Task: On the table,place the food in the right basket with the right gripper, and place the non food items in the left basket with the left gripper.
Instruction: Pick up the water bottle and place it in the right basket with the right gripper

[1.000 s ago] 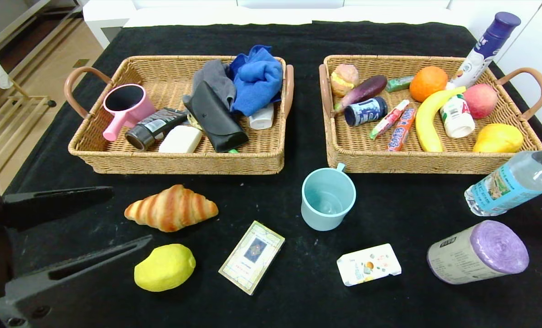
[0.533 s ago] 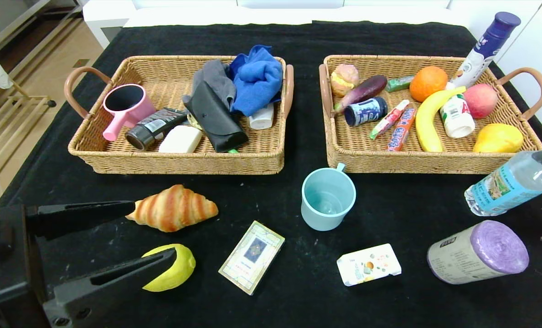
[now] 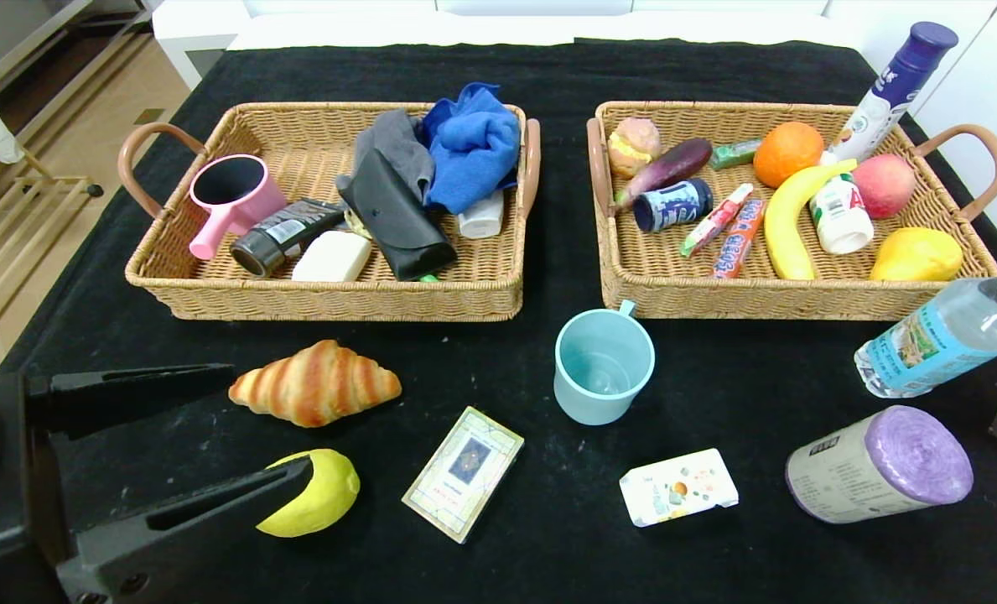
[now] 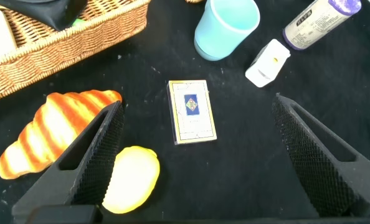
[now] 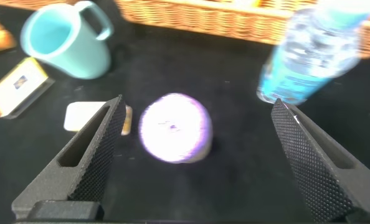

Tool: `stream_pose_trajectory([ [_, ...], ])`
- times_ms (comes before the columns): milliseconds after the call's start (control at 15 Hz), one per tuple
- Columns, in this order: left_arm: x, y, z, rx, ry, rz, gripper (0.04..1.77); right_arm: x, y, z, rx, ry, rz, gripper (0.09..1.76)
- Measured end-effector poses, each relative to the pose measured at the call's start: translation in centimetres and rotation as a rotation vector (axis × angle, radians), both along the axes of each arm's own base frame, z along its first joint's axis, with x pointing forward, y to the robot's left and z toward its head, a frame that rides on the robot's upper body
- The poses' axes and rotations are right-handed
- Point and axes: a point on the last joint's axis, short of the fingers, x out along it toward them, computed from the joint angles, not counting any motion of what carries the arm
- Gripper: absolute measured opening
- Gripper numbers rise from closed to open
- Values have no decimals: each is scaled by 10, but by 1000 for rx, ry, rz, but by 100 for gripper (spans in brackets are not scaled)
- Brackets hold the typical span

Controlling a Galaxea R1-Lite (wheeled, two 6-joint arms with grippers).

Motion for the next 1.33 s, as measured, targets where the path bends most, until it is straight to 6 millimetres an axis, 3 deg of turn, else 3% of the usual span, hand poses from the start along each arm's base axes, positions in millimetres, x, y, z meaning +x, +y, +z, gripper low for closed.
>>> stream_pose_trajectory([
  [400,-1,0,0,2,0,-2,172,17,0,-6,13,71,-223,171],
  [1000,-3,1,-1,12,-12,-7,172,37,2,-6,83,87,-215,171],
  [1333,-3,1,-2,15,-8,-6,172,47,-12,-7,98,101,-266,171],
])
